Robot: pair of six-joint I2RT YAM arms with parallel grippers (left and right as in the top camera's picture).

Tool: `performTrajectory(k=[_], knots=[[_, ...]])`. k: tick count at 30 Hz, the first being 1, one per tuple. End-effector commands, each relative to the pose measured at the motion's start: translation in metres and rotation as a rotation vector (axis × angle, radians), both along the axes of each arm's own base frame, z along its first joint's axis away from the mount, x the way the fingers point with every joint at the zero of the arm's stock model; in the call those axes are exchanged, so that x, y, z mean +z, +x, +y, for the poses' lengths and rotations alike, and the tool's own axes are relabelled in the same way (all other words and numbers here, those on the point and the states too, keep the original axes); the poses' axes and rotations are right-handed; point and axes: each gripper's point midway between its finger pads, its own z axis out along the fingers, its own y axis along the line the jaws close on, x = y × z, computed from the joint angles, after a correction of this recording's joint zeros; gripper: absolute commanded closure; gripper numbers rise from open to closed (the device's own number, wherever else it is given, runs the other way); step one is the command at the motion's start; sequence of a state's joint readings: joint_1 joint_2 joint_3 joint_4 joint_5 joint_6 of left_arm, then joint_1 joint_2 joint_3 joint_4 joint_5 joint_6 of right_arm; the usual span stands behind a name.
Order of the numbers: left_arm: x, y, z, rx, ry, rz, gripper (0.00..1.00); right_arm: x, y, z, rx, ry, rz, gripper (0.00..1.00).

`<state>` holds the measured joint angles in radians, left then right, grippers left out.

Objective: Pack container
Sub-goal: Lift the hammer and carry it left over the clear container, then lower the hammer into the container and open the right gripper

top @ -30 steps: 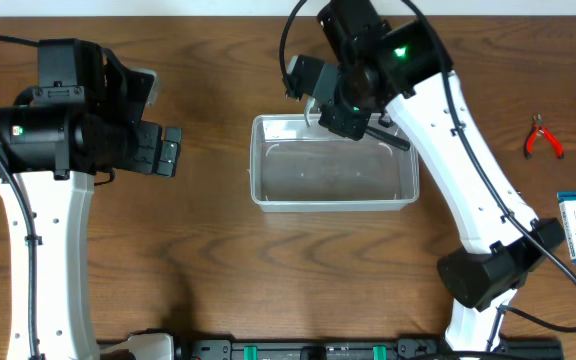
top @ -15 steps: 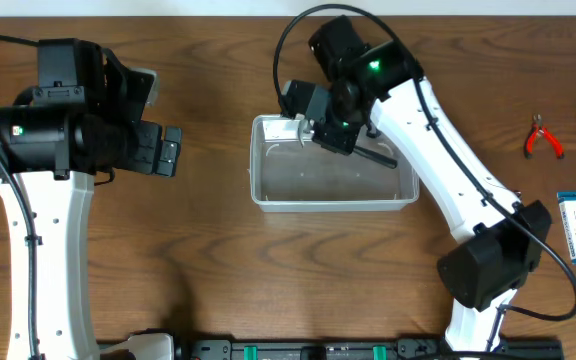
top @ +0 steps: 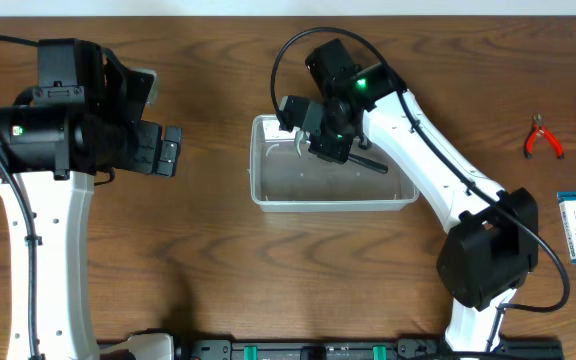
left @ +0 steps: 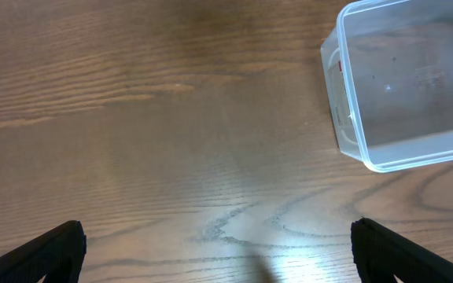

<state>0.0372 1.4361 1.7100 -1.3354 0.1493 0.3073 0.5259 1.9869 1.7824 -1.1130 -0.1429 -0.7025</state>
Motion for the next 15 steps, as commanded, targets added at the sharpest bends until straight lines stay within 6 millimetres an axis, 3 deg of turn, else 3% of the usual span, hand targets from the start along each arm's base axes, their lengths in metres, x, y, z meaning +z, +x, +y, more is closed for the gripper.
performTrajectory(k=[1,15], knots=[[0.003,-0.001,0.001,0.013,0.006,-0.007,0.02,-0.008,-0.005,0.001,0.018,0.006,0.020,0.99],[0.003,-0.001,0.001,0.013,0.006,-0.007,0.02,-0.070,-0.011,-0.004,0.010,-0.066,0.148,0.99]])
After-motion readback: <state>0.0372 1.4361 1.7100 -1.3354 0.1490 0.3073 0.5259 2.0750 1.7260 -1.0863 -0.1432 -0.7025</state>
